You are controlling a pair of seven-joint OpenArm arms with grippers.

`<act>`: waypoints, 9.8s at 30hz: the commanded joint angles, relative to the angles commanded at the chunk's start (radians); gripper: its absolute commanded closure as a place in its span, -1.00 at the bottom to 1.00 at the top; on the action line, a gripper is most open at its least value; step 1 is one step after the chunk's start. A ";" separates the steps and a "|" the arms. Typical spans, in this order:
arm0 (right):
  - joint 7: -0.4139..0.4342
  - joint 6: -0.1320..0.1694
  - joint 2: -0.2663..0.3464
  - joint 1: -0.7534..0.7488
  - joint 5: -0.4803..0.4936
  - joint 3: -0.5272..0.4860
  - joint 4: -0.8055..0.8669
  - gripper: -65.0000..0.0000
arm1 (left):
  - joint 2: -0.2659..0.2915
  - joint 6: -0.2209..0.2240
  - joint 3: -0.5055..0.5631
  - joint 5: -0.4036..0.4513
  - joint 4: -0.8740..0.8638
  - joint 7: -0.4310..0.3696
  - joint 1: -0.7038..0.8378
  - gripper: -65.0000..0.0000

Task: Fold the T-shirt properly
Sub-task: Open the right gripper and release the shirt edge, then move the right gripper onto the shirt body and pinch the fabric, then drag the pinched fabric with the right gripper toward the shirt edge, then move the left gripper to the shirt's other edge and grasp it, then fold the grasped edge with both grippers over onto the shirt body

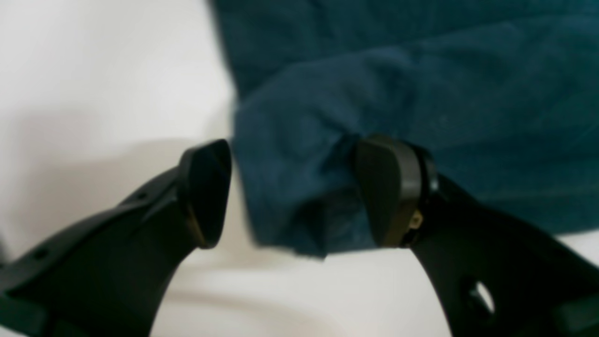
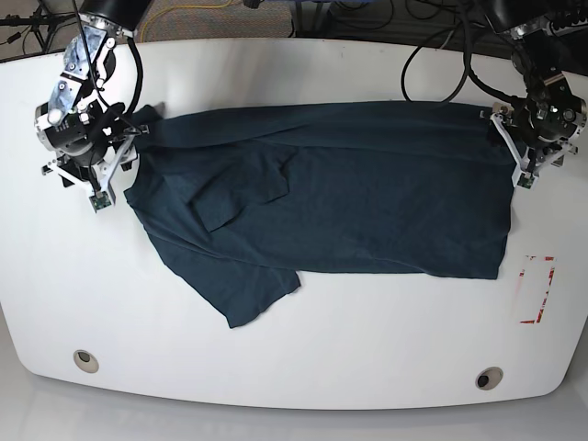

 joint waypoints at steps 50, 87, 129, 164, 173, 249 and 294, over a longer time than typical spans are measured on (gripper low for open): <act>0.368 -0.058 -0.144 0.255 0.000 -0.364 -0.517 0.57 | -0.003 0.000 -0.002 0.002 0.037 0.051 -0.026 -0.29; 0.411 -0.049 -0.224 0.267 -0.209 -0.365 -0.443 1.00 | 0.002 0.000 0.005 0.002 0.034 0.051 -0.029 -0.29; 0.517 -0.055 -0.098 0.454 -0.210 -0.147 -0.664 -0.36 | 0.000 0.000 0.006 0.002 0.035 0.051 -0.043 -0.29; 0.916 -0.092 0.011 0.597 -0.219 -0.150 -1.255 -0.30 | 0.002 0.000 0.005 0.002 0.035 0.055 -0.064 -0.29; 0.916 -0.100 -0.028 0.595 -0.221 -0.150 -1.257 -0.25 | -0.003 0.000 0.000 0.006 0.035 0.052 -0.101 -0.29; 0.781 -0.089 -0.038 0.591 -0.219 -0.153 -1.086 1.00 | -0.072 0.199 0.064 0.002 -1.056 -0.422 -0.740 1.00; 0.221 -0.032 -0.034 0.167 -0.219 -0.152 -0.150 1.00 | -0.041 0.000 0.064 0.002 -0.235 -0.173 -0.276 1.00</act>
